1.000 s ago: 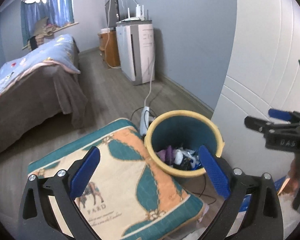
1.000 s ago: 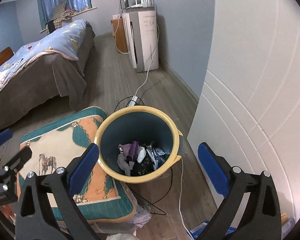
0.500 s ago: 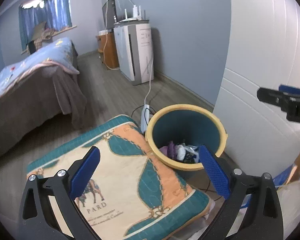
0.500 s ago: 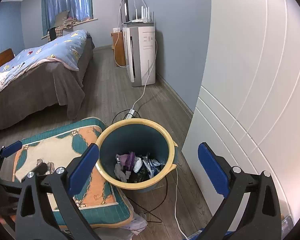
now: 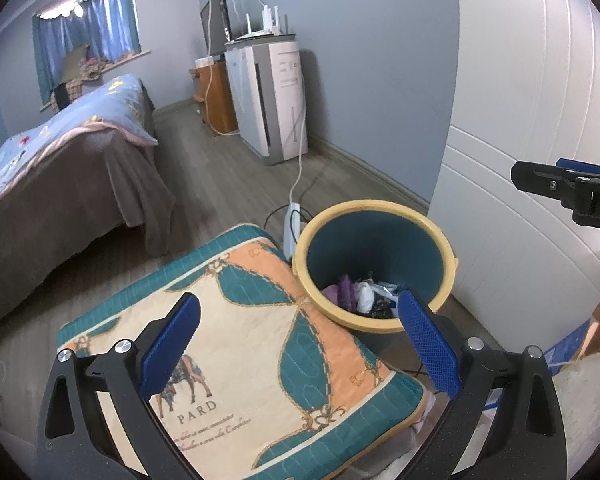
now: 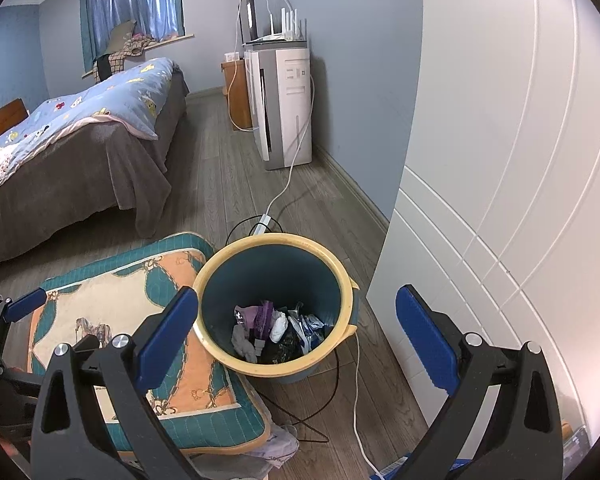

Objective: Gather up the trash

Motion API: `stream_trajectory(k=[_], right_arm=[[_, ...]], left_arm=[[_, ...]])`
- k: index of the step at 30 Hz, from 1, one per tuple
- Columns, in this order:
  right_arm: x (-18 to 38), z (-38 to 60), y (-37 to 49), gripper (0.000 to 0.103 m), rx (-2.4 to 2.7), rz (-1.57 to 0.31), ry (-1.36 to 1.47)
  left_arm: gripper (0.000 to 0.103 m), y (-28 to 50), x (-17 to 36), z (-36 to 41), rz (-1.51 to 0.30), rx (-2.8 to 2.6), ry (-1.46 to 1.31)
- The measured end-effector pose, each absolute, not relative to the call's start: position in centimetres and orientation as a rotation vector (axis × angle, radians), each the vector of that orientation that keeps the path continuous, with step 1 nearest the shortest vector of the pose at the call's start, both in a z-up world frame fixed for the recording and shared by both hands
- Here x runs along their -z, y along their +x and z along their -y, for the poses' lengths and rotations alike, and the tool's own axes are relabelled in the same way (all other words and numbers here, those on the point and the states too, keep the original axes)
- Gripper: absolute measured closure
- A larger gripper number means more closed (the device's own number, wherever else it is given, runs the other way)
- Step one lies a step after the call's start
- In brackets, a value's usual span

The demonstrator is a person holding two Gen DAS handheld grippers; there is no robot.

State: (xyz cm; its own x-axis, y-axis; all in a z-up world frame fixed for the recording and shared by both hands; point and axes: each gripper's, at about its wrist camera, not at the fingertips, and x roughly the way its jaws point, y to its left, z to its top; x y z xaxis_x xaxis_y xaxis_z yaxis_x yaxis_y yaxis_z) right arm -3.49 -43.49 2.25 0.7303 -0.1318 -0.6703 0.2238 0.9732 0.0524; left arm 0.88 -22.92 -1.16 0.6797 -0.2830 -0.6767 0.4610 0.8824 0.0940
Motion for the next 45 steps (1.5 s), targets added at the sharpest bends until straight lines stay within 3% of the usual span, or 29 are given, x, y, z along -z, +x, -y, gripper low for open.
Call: stream_trajectory(k=[45], right_arm=[[-2.21,43.12,-3.70,0.006,0.197,-0.731,0.119]], left_arm=[[0.005,0.75,1.52,22.93,-0.713,0.425,0.263]])
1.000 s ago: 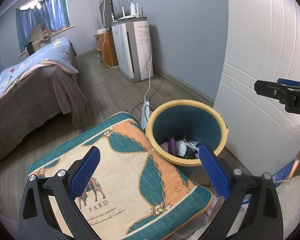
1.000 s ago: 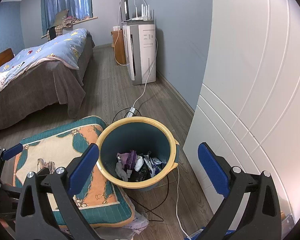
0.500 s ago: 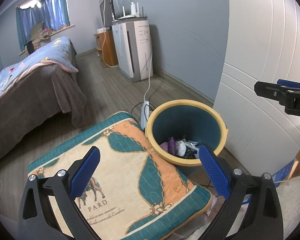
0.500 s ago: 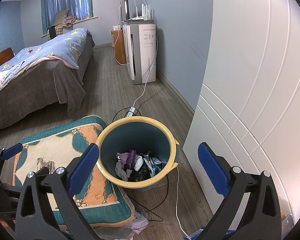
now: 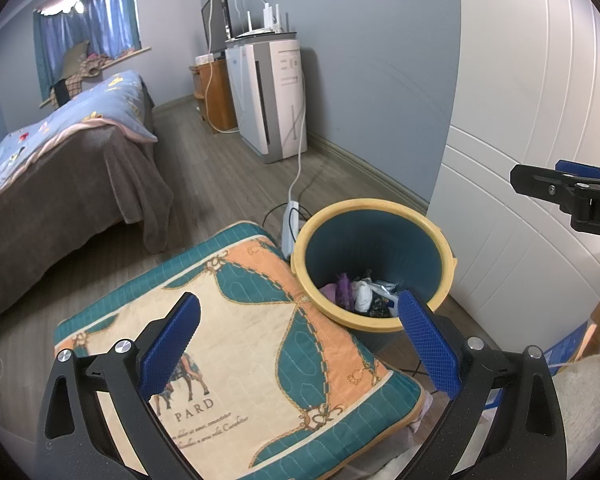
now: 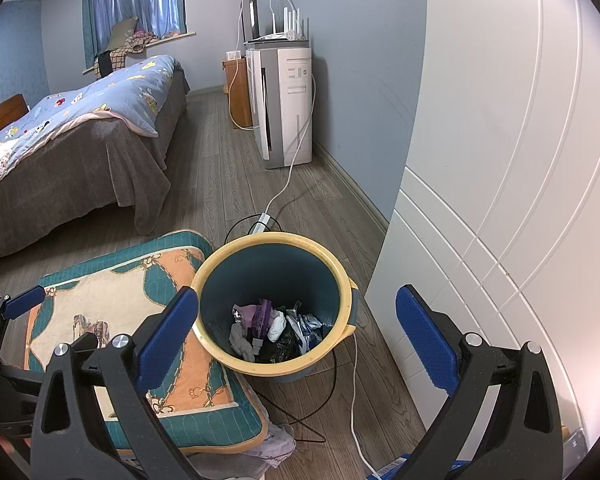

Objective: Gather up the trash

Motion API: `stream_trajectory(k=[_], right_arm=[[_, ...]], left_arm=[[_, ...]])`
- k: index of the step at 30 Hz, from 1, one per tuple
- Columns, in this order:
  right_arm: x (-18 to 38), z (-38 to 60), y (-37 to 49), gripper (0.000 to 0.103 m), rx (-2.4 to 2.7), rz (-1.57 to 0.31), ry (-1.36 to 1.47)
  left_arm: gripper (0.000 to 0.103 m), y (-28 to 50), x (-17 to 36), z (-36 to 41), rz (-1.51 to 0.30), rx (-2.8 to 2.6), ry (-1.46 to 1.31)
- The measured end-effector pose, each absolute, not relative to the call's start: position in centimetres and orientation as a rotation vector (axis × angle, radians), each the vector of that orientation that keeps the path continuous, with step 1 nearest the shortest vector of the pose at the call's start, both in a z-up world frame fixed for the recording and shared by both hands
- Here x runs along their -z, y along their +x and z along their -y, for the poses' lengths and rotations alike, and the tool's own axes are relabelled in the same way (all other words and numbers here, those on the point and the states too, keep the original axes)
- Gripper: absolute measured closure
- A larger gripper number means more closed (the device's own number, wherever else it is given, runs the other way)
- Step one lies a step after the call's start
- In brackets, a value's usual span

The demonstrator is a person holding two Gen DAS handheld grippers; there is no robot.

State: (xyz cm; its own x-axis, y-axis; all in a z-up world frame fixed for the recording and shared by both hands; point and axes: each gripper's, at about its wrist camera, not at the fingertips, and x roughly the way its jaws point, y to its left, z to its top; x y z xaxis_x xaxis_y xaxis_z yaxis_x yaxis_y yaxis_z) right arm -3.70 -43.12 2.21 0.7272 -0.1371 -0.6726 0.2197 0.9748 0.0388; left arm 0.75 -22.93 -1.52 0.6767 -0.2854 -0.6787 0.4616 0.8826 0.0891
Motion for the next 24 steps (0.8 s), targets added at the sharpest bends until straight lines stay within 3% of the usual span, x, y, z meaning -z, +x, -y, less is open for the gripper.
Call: stream_trajectory(k=[24], right_arm=[[-2.33,43.23,-3.60,0.006,0.197,-0.734,0.117]], left_arm=[[0.005,0.64,1.80,23.13,-0.725,0.419,0.247]])
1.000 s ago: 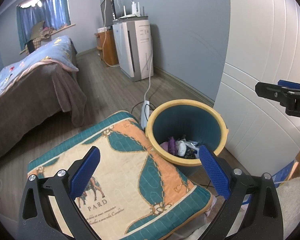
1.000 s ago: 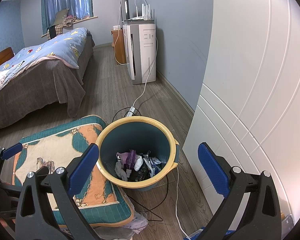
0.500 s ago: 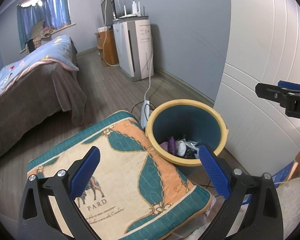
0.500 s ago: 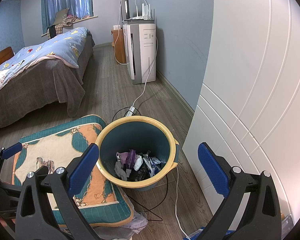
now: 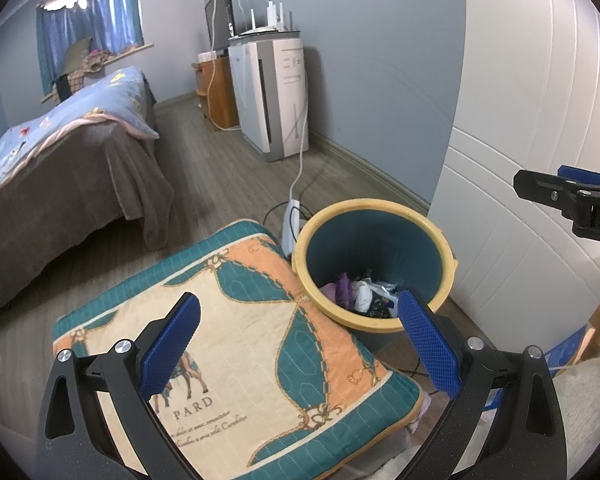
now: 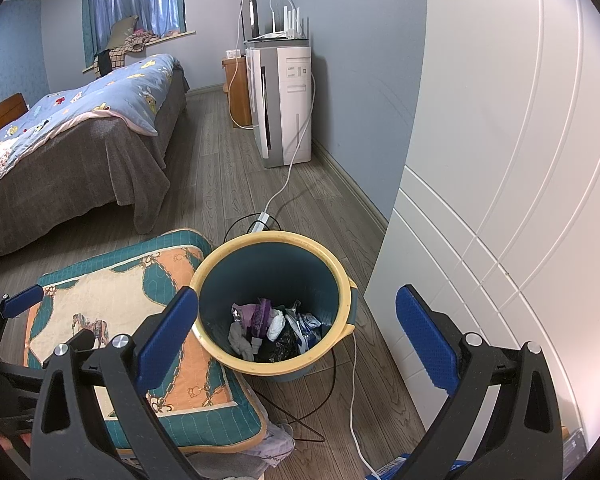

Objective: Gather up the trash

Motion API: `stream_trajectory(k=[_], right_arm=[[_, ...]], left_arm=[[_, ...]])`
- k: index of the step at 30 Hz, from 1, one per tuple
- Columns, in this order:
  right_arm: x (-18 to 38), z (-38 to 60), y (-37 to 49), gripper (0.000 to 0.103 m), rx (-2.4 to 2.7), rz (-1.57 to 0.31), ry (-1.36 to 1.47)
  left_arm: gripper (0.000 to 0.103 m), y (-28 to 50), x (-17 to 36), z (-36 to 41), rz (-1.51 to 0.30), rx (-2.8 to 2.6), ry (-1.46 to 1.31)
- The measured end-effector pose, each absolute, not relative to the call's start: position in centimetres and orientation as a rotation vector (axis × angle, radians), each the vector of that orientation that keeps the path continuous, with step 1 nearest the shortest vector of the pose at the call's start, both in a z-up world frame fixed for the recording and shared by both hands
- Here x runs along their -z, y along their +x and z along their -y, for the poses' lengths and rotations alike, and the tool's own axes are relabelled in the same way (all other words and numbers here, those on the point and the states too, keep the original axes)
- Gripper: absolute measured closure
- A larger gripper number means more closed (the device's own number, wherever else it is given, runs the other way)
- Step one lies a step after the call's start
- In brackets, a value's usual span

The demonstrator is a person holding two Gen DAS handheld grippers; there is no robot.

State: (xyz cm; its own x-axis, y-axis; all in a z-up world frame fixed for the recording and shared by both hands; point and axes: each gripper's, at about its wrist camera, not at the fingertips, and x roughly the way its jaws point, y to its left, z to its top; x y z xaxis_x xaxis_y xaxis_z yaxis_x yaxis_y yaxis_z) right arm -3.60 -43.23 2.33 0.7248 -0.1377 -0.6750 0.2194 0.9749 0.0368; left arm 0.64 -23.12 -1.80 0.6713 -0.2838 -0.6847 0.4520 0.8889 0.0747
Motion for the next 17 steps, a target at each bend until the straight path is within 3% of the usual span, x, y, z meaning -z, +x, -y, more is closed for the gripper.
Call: stream_trajectory(k=[17], right_arm=[[-2.1,43.4,-3.7,0.006,0.198,-0.747,0.125]], left_arm=[[0.005,1.0,0.6,23.1,-0.768,0.365,0.179]])
